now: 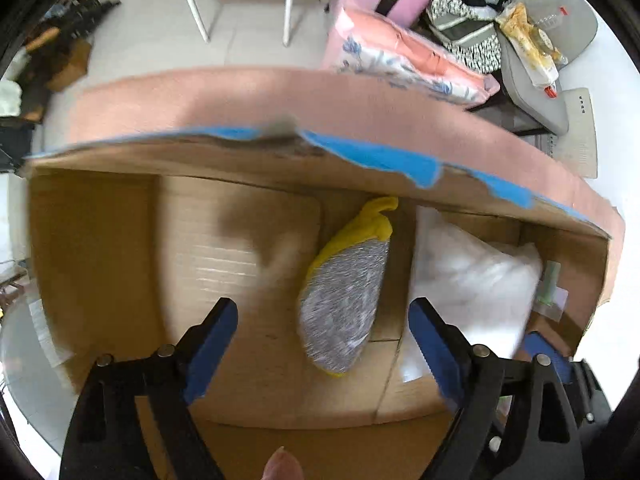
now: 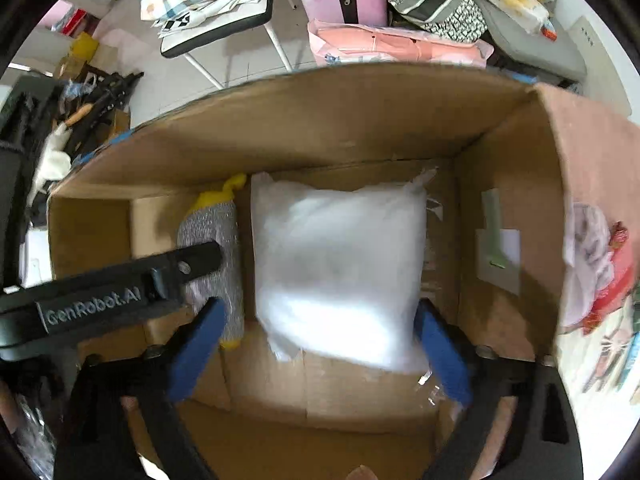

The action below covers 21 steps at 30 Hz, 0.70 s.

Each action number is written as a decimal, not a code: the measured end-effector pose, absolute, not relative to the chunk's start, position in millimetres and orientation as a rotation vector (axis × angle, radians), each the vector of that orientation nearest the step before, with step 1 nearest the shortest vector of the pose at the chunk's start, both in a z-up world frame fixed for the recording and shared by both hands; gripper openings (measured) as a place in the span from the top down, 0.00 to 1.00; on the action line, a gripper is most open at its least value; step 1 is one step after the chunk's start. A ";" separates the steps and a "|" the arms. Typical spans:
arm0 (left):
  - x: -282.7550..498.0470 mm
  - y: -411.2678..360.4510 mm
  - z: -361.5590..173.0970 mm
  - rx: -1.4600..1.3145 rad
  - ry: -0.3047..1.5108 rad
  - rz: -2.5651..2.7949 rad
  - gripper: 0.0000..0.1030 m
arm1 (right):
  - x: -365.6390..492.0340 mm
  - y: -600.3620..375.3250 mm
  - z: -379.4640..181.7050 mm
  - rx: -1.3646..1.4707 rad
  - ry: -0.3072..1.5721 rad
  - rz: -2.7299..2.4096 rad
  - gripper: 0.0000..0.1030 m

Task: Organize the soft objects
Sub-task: 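Carry both items into the box and open both grippers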

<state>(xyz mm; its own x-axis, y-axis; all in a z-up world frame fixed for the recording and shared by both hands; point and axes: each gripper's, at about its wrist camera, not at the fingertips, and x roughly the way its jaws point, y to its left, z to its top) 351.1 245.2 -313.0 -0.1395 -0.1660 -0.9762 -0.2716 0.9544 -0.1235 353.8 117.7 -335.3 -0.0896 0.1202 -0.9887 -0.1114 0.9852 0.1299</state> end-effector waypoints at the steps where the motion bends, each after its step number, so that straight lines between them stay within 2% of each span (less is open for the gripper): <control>1: 348.8 245.9 -304.1 -0.322 1.699 0.100 0.02 | 354.0 117.2 -332.5 -0.012 1.639 0.187 0.00; 11: 273.6 253.2 -214.9 -0.200 1.473 0.139 0.01 | 306.0 103.0 -249.6 -0.115 1.481 0.173 0.00; 21: 218.1 241.9 -178.1 -0.167 1.355 0.170 0.01 | 238.0 81.6 -191.5 -0.104 1.378 0.161 0.00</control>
<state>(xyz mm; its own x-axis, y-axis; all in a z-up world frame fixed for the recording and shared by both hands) 218.1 241.9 -178.1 0.2059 0.0249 -0.9783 -0.2176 0.9758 -0.0210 238.0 81.6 -191.5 0.1829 0.0532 -0.9817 -0.1749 0.9844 0.0207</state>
